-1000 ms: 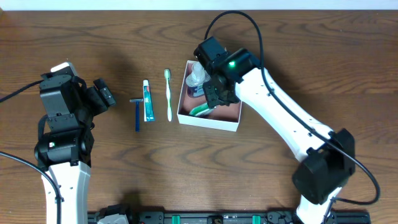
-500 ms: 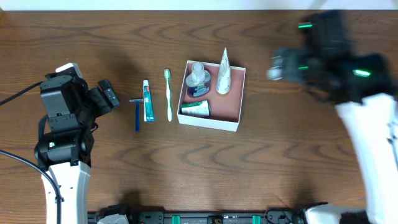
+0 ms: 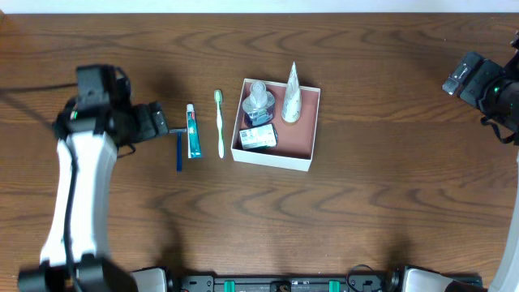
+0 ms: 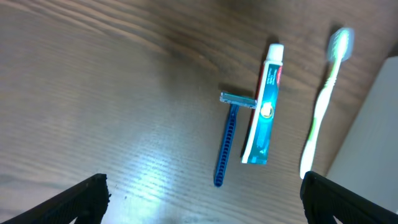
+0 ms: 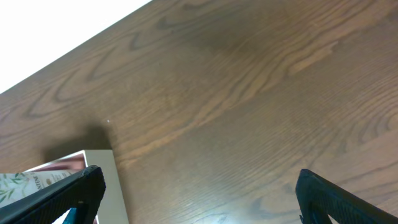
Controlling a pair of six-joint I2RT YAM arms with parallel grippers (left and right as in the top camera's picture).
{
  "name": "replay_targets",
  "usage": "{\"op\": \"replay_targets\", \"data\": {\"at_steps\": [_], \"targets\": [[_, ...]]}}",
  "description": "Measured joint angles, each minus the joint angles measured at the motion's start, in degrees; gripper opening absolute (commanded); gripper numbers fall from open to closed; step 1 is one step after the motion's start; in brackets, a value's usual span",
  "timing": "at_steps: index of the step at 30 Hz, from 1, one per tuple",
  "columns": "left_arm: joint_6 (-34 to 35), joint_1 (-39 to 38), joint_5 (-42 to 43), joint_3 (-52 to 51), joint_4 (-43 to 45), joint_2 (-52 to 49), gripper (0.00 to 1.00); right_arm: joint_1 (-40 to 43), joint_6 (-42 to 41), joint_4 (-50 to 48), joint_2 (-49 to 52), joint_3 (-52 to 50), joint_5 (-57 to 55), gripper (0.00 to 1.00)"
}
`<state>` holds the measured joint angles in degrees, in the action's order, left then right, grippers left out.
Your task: Pack container
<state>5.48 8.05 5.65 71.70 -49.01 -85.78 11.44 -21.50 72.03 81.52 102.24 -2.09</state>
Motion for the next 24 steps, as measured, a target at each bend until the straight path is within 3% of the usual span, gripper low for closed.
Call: {"op": "replay_targets", "data": {"at_steps": [4, 8, 24], "targets": [[-1.7, -1.6, 0.0, 0.8, -0.3, -7.0, 0.98, 0.0, 0.0, 0.0, 0.0, 0.0, 0.3, 0.99], [-4.5, -3.6, 0.0, 0.8, -0.1, -11.4, 0.82, 0.0, 0.0, 0.0, 0.0, 0.0, 0.6, 0.99], [-7.4, -4.9, -2.6, 0.8, 1.4, -23.0, 0.75, 0.0, 0.0, 0.0, 0.0, 0.0, 0.9, 0.99]]}}
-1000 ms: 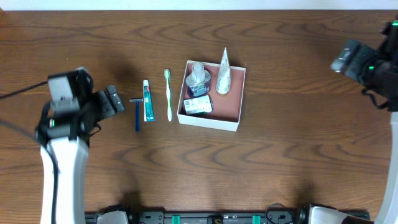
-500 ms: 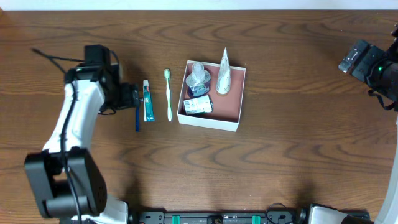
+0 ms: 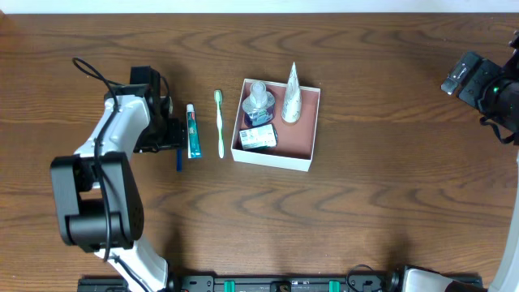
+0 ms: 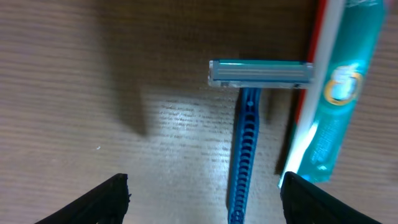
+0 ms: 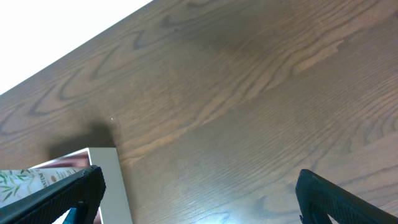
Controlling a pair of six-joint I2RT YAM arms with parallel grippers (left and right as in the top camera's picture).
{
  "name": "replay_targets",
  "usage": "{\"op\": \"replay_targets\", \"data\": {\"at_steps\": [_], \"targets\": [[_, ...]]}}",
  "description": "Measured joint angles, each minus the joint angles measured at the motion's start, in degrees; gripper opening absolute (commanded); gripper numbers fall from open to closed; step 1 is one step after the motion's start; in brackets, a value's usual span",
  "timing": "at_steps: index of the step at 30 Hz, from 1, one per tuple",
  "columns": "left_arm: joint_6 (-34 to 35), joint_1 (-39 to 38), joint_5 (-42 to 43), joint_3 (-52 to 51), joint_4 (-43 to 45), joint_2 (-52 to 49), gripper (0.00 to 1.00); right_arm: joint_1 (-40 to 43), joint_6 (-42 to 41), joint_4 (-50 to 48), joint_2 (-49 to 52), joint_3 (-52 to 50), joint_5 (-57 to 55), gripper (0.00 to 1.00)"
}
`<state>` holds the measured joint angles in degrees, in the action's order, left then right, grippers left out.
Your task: Pack container
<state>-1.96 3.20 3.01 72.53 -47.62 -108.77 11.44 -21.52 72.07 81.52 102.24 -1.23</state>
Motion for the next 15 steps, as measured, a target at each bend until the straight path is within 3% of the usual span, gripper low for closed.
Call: {"op": "replay_targets", "data": {"at_steps": [4, 12, 15], "targets": [[-0.1, 0.0, 0.0, 0.0, 0.2, -2.1, 0.71, 0.0, 0.0, 0.0, 0.0, 0.0, 0.0, 0.99], [-0.6, 0.0, 0.0, 0.0, 1.9, -3.0, 0.46, 0.0, 0.0, 0.0, 0.0, 0.0, 0.0, 0.99], [-0.9, 0.0, 0.0, 0.0, 2.1, -3.0, 0.43, 0.0, 0.0, 0.0, 0.0, 0.0, 0.0, 0.99]]}}
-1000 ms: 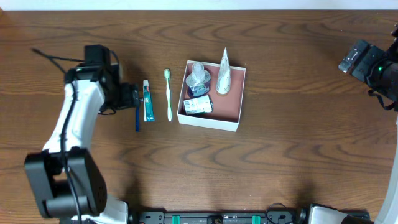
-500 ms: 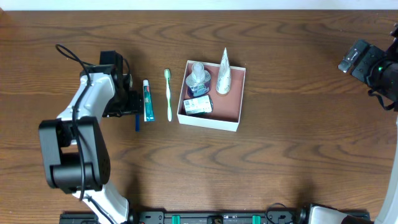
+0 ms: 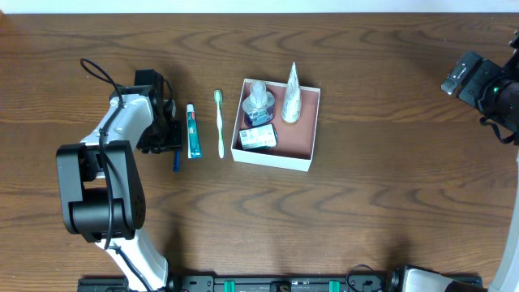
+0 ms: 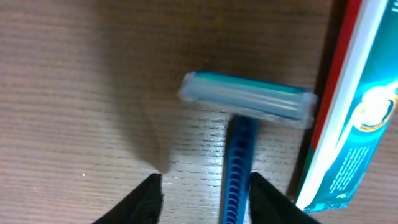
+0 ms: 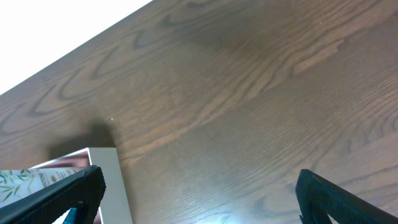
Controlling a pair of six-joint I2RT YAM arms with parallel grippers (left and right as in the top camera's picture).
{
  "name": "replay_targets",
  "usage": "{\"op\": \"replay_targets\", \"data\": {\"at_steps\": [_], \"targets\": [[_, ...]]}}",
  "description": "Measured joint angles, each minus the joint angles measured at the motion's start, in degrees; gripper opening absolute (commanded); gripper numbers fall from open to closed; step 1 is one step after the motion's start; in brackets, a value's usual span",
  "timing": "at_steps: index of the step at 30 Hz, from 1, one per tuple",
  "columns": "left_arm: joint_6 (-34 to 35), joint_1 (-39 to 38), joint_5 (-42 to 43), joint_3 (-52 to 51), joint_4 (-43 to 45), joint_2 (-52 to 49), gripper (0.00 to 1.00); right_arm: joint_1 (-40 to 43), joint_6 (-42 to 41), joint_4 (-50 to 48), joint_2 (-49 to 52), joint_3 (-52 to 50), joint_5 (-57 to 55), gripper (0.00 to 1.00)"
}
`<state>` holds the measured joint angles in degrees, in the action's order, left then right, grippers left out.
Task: Pack container
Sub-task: 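Grasp the blue razor with left gripper and lift, then carry razor into the box and release with left gripper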
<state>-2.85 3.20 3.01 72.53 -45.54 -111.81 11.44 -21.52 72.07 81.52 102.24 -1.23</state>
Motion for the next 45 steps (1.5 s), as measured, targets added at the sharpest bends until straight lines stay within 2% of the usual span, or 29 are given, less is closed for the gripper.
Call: {"op": "replay_targets", "data": {"at_steps": [15, 24, 28, 39, 45], "targets": [[0.1, 0.0, 1.3, -2.2, 2.6, -0.1, 0.42, 0.0, 0.0, 0.0, 0.0, 0.0, 0.0, 0.99], [1.2, 0.0, 1.7, -2.2, 3.3, -0.1, 0.11, 0.0, 0.0, 0.0, 0.0, 0.0, 0.0, 0.99], [1.3, 0.0, 1.8, -2.2, 3.1, 0.0, 0.06, 0.0, 0.0, 0.0, 0.0, 0.0, 0.0, 0.99], [1.3, 0.0, 2.0, 4.2, -8.0, 0.7, 0.06, 0.0, 0.0, 0.1, 0.0, 0.0, 0.0, 0.99], [1.9, -1.8, 4.5, 9.6, -12.1, 8.5, 0.06, 0.0, -0.1, 0.1, 0.0, 0.0, 0.0, 0.99]]}}
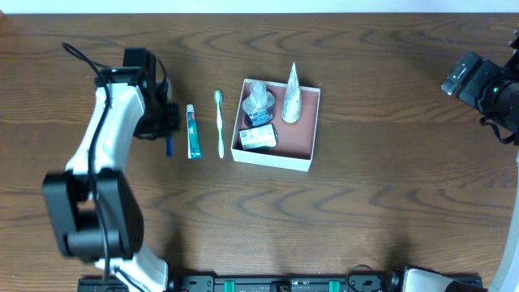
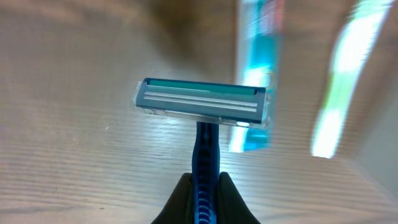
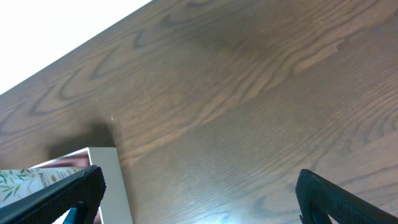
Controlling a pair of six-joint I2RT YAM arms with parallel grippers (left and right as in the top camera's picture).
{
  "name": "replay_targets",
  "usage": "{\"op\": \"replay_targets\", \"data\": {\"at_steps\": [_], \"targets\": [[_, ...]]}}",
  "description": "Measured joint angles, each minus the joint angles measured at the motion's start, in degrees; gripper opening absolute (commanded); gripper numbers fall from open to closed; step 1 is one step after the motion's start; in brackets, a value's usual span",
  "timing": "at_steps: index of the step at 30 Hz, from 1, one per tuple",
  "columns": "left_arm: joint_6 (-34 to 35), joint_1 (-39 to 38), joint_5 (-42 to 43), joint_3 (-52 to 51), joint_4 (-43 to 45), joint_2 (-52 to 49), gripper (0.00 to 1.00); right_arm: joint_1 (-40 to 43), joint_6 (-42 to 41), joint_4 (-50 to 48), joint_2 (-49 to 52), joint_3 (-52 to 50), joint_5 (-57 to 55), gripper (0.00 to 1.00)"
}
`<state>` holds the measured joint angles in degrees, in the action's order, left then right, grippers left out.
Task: Pack container
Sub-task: 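Carry razor into the box and release with left gripper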
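My left gripper is shut on the blue handle of a razor, held off the table with its head up toward the camera. In the overhead view the left gripper hangs just left of the teal toothpaste tube and the green toothbrush. The white box with a pink floor holds a clear bottle, a white cone-shaped tube and a small labelled packet. My right gripper is open over bare wood at the far right edge.
The toothpaste and toothbrush lie blurred beneath the lifted razor. A corner of the box shows at the lower left of the right wrist view. The right arm sits at the table's right edge.
The left gripper was low over the razor on the table with fingers either side of the handle. Now it is shut on the handle and the razor is off the table.
The left gripper was open, high and left of the razor, toothpaste and toothbrush. It then stood low over the razor, wide open, then narrower around the handle. Now it holds the razor above the table. The right arm has stayed still throughout.
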<state>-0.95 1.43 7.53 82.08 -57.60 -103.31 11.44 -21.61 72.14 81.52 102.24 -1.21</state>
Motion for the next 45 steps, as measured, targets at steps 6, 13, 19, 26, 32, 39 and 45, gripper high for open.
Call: {"op": "replay_targets", "data": {"at_steps": [6, 13, 19, 26, 32, 39, 45], "targets": [[3.0, -8.5, 3.7, 1.1, 0.5, 8.6, 0.06, 0.0, -0.1, 0.0, 0.0, 0.0, 0.0, 0.99], [5.7, -20.9, 4.7, 1.1, 4.0, 9.3, 0.06, 0.0, -0.1, 0.0, 0.0, 0.0, 0.0, 0.99], [6.9, -28.3, 4.8, 0.8, 8.3, 8.2, 0.06, 0.0, -0.1, 0.0, 0.0, 0.0, 0.0, 0.99], [7.9, -32.0, 4.8, 0.8, 13.0, 3.9, 0.06, 0.0, -0.1, 0.0, 0.0, 0.0, 0.0, 0.99], [8.4, -32.7, 4.7, 0.7, 13.0, 1.8, 0.43, 0.0, -0.1, 0.0, 0.0, 0.0, 0.0, 0.99], [9.3, -31.2, 4.8, 0.7, 12.9, 5.0, 0.52, 0.0, -0.1, 0.0, 0.0, 0.0, 0.0, 0.99], [9.4, -25.5, 2.0, 0.7, 11.2, 12.8, 0.57, 0.0, -0.1, 0.0, 0.0, 0.0, 0.0, 0.99]]}}
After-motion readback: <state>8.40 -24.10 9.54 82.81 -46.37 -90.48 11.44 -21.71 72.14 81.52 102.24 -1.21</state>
